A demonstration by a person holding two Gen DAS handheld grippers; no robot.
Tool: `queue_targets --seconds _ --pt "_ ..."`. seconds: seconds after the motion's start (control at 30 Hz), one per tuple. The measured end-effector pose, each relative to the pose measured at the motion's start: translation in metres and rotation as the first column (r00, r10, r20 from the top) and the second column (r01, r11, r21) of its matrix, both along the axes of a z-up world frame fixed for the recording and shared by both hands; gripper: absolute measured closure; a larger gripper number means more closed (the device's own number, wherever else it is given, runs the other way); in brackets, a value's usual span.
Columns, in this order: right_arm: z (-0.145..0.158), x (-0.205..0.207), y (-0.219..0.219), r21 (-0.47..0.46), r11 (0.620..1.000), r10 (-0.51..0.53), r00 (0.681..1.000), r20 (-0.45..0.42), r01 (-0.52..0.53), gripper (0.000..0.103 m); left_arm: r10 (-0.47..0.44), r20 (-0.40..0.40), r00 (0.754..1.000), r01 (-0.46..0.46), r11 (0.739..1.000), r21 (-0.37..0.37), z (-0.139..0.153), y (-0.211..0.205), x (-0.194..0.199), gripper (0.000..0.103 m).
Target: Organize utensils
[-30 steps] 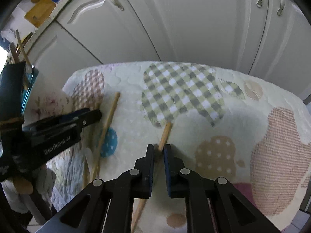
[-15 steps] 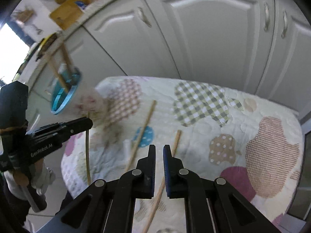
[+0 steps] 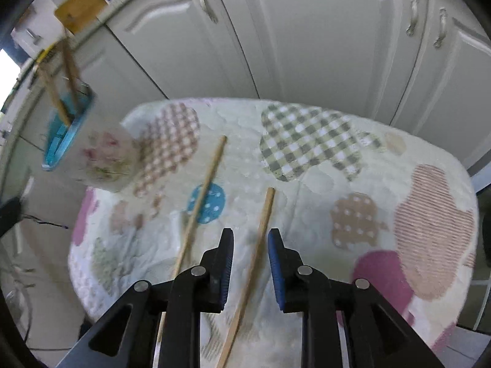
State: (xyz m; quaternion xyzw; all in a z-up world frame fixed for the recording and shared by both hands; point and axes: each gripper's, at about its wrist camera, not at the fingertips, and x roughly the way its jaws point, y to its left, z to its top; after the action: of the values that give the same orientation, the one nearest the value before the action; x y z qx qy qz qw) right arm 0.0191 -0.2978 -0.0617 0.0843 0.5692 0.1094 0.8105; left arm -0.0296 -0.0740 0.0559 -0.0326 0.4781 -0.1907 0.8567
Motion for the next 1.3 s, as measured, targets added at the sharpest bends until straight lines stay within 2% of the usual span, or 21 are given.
queue_targets --seconds 0.07,0.1,0.13,0.2,0.33,0.5,0.6,0.77,0.87,1.0,1.1,1.2,1.3 --pt "-0.016 0.01 0.005 -0.025 1.0 -0.002 1.0 -0.028 0.001 0.083 0.002 0.004 1.0 -0.002 1.0 0.001 0.004 0.003 -0.004 0.098" --pt "-0.021 0.013 0.007 -0.046 0.999 0.002 1.0 -0.022 -0.003 0.09 0.001 0.005 1.0 -0.001 1.0 0.0 0.005 0.005 -0.006 0.098" --pt "-0.018 0.014 0.009 -0.061 0.998 0.009 1.0 -0.003 -0.01 0.096 0.002 0.007 1.0 -0.002 1.0 -0.003 0.008 0.007 -0.007 0.098" --pt "-0.015 0.012 0.007 -0.038 0.999 0.029 0.999 -0.025 -0.03 0.096 0.003 0.017 1.0 -0.003 1.0 -0.006 0.013 0.011 -0.009 0.098" --pt "0.013 -0.007 -0.007 0.032 0.999 0.031 0.999 0.03 -0.032 0.097 -0.001 0.036 0.999 0.002 1.0 -0.019 0.023 0.017 -0.013 0.098" --pt "0.067 -0.048 -0.024 0.094 0.995 0.031 0.989 0.143 -0.045 0.097 -0.012 0.069 0.998 0.014 0.999 -0.032 0.039 0.022 -0.023 0.098" --pt "0.095 -0.07 -0.027 0.106 0.993 0.038 0.978 0.203 -0.061 0.097 -0.023 0.083 0.996 0.025 0.999 -0.025 0.045 0.024 -0.027 0.098" --pt "0.108 -0.09 -0.02 0.074 0.994 0.067 0.972 0.227 -0.086 0.097 -0.012 0.044 0.999 0.012 1.0 0.003 0.03 0.022 -0.024 0.098" --pt "0.102 -0.09 -0.022 0.061 0.995 0.065 0.974 0.216 -0.08 0.097 0.021 0.015 1.0 -0.022 0.999 0.043 0.008 0.018 -0.017 0.098" --pt "0.072 -0.073 -0.02 0.03 0.999 0.035 0.988 0.151 -0.04 0.096 0.055 -0.062 0.997 -0.05 0.995 0.081 -0.033 0.01 0.002 0.092" --pt "0.047 -0.056 -0.015 -0.003 1.0 0.019 0.994 0.107 -0.019 0.08 0.067 -0.09 0.994 -0.056 0.991 0.123 -0.062 0.001 0.017 0.083" --pt "0.02 -0.036 -0.01 0.012 1.0 0.009 0.999 0.051 -0.009 0.079 0.078 -0.113 0.991 -0.056 0.982 0.181 -0.086 -0.007 0.032 0.081" --pt "-0.001 -0.02 -0.003 -0.021 1.0 0.02 1.0 0.012 -0.02 0.079 0.099 -0.131 0.986 -0.069 0.974 0.217 -0.107 -0.012 0.046 0.08"
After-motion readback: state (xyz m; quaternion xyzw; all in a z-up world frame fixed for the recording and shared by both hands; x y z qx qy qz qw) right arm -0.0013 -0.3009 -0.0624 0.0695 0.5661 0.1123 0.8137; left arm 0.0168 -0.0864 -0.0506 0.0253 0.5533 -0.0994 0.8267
